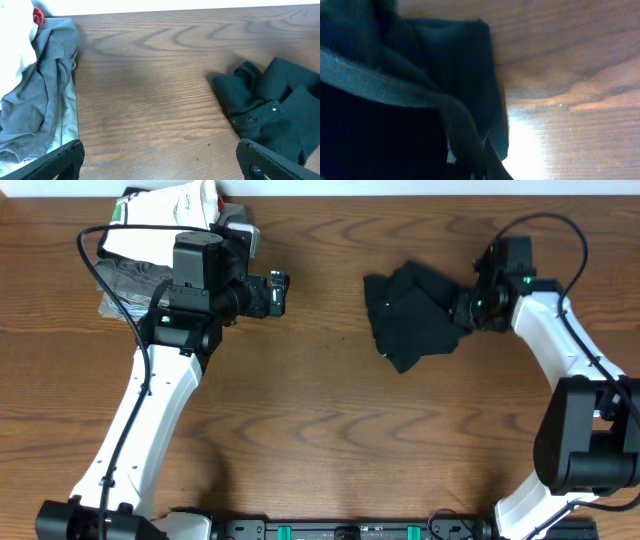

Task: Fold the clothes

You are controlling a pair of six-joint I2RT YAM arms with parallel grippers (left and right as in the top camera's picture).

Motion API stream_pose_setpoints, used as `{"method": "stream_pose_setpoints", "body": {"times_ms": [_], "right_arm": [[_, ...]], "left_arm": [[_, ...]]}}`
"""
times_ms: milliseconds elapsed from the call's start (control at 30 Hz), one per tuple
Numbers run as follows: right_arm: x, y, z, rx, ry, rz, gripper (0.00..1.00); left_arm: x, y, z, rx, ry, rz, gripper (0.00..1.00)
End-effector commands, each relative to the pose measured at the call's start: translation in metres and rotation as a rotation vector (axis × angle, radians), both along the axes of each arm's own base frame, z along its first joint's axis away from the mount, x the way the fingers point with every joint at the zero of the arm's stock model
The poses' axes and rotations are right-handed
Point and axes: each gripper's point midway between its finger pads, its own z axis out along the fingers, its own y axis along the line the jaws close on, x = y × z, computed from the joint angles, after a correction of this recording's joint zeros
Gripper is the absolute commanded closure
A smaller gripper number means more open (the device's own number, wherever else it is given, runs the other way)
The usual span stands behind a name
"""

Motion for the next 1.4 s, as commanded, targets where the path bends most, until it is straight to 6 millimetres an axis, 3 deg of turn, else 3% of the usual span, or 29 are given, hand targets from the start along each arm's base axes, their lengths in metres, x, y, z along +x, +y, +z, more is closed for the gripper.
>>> {"method": "stream_pose_setpoints", "body": {"times_ms": [0, 100, 200, 267, 367, 600, 700, 800, 900, 1033, 1233, 1367], "right_arm": [[-0.015, -0.011, -0.04, 0.002, 0.066, -0.041, 0.99], [-0.02, -0.017, -0.069, 0.001, 0.11, -0.054, 0.98], [-0.021, -0.019, -0.08, 0.005, 0.128, -0.044, 0.58], [-0.018, -0.018, -0.073, 0.016, 0.113, -0.029, 0.39], [-0.003, -0.018, -0.049, 0.019, 0.068, -0.027, 0.32], [0.032, -0.014, 0.047, 0.011, -0.104, 0.04, 0.3], [0.049, -0.005, 0.087, 0.0, -0.204, 0.105, 0.25], [0.059, 0.015, 0.106, 0.014, -0.278, 0.213, 0.23], [0.064, 0.029, 0.107, -0.007, -0.314, 0.297, 0.27], [0.063, 0.058, 0.092, 0.04, -0.318, 0.463, 0.35], [0.061, 0.082, 0.065, 0.139, -0.26, 0.481, 0.38], [0.067, 0.087, 0.054, 0.123, -0.256, 0.476, 0.35]], "left_arm": [[0.002, 0.004, 0.002, 0.019, -0.012, 0.004, 0.02], [0.002, 0.004, 0.001, 0.02, -0.008, 0.004, 0.02], [0.002, 0.004, 0.001, 0.02, -0.007, 0.004, 0.02], [0.002, 0.004, 0.0, 0.02, -0.007, 0.004, 0.02], [0.002, 0.004, 0.0, 0.025, -0.009, 0.0, 0.02], [0.001, 0.004, 0.0, 0.026, -0.006, -0.001, 0.02], [0.001, 0.004, 0.0, 0.027, -0.006, -0.002, 0.02], [0.001, 0.004, 0.0, 0.031, -0.009, -0.005, 0.02], [0.001, 0.004, 0.0, 0.031, -0.009, -0.005, 0.02], [0.001, 0.004, 0.0, 0.031, -0.009, -0.005, 0.02], [0.001, 0.004, -0.001, 0.031, -0.007, -0.005, 0.02], [0.001, 0.004, -0.001, 0.032, -0.005, -0.005, 0.02]]}}
